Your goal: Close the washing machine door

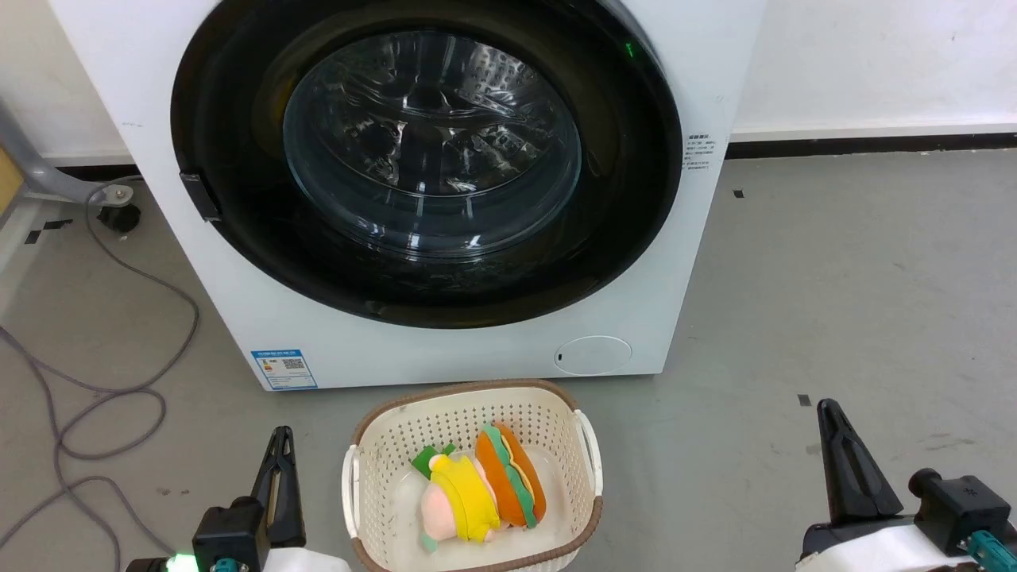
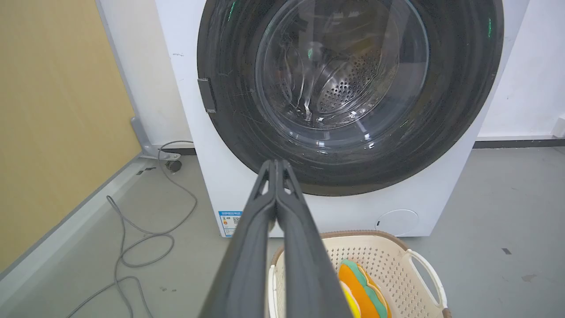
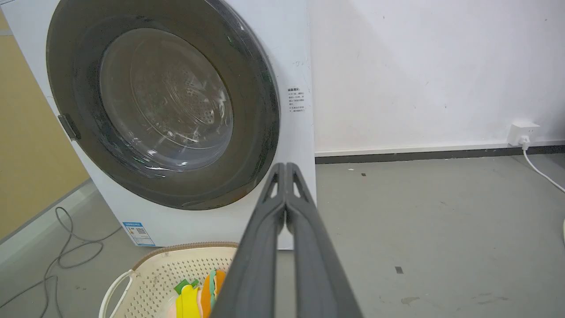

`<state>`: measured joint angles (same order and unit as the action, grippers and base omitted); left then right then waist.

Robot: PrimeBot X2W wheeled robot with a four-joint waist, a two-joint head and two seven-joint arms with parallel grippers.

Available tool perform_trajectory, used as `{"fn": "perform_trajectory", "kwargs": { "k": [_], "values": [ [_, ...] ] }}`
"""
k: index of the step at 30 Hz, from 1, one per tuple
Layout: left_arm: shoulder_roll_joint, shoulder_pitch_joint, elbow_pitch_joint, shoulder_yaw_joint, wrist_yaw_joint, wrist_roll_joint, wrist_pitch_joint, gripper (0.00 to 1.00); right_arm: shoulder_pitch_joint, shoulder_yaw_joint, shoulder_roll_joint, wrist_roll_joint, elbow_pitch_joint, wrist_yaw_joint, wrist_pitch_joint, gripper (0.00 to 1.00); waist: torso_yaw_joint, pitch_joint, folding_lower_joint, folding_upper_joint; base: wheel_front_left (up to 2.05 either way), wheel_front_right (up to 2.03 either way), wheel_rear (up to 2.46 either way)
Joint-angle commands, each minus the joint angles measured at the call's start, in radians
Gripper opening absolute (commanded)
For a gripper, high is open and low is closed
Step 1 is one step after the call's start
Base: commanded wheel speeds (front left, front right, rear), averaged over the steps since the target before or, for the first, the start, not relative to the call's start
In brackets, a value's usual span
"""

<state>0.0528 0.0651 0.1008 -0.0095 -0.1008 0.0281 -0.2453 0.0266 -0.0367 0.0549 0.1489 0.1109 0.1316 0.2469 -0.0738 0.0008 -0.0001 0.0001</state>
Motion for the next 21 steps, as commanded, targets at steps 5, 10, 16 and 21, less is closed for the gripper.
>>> {"fn": "perform_trajectory", "kwargs": {
  "k": [5,10,16,21],
  "values": [
    [0.000,-0.006,-0.007,0.002,0.009,-0.003,0.014,0.00,-0.002,0.003,0.000,-0.014,-0.010,0.000,-0.015,0.00,0.004,0.000,0.0001,-0.0001,0.00,0.00,0.00],
    [0.000,-0.009,-0.011,0.002,0.013,-0.004,0.024,0.00,-0.004,0.004,-0.001,-0.019,-0.015,0.000,-0.025,0.00,0.007,0.000,0.0001,-0.0001,0.00,0.00,0.00],
    [0.000,-0.012,-0.016,0.003,0.018,-0.005,0.036,0.00,-0.005,0.006,-0.001,-0.027,-0.020,0.000,-0.037,0.00,0.010,0.000,0.0001,-0.0001,0.00,0.00,0.00],
    [0.000,-0.014,-0.020,0.003,0.022,-0.006,0.046,0.00,-0.006,0.007,-0.001,-0.033,-0.024,0.000,-0.047,0.00,0.013,0.000,0.0001,-0.0001,0.00,0.00,0.00]
  ]
}}
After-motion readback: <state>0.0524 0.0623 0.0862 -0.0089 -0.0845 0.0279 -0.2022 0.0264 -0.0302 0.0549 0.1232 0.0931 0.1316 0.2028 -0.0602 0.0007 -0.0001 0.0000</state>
